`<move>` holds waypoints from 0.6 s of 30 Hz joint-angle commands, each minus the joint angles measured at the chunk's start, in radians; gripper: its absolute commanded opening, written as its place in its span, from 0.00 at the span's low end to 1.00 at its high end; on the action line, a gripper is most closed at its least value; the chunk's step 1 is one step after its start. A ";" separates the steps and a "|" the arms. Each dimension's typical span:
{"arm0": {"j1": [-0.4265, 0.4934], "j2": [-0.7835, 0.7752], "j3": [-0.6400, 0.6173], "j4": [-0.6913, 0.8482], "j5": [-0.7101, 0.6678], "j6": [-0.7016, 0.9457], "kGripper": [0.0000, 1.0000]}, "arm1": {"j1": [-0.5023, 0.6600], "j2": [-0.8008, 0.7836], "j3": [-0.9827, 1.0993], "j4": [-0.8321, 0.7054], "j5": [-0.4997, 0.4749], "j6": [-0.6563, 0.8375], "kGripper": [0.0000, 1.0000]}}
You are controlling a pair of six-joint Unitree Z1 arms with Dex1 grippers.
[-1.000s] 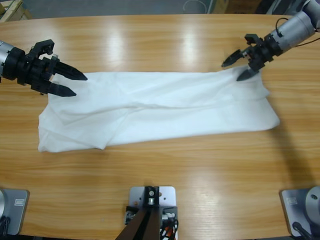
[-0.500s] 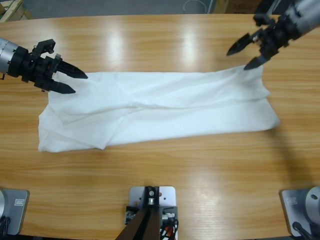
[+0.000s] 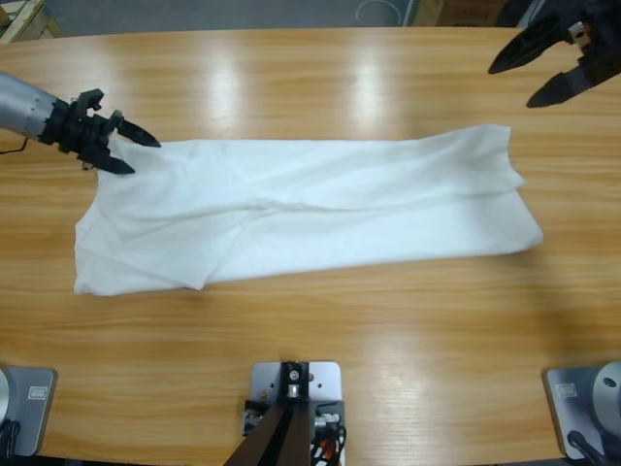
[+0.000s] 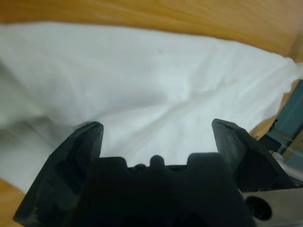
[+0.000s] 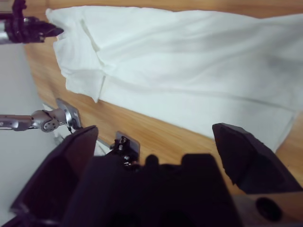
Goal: Fold clothes
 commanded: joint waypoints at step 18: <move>-0.051 -0.410 0.134 0.059 0.010 -0.007 0.86 | -0.303 0.057 0.478 -0.353 0.207 -0.170 0.99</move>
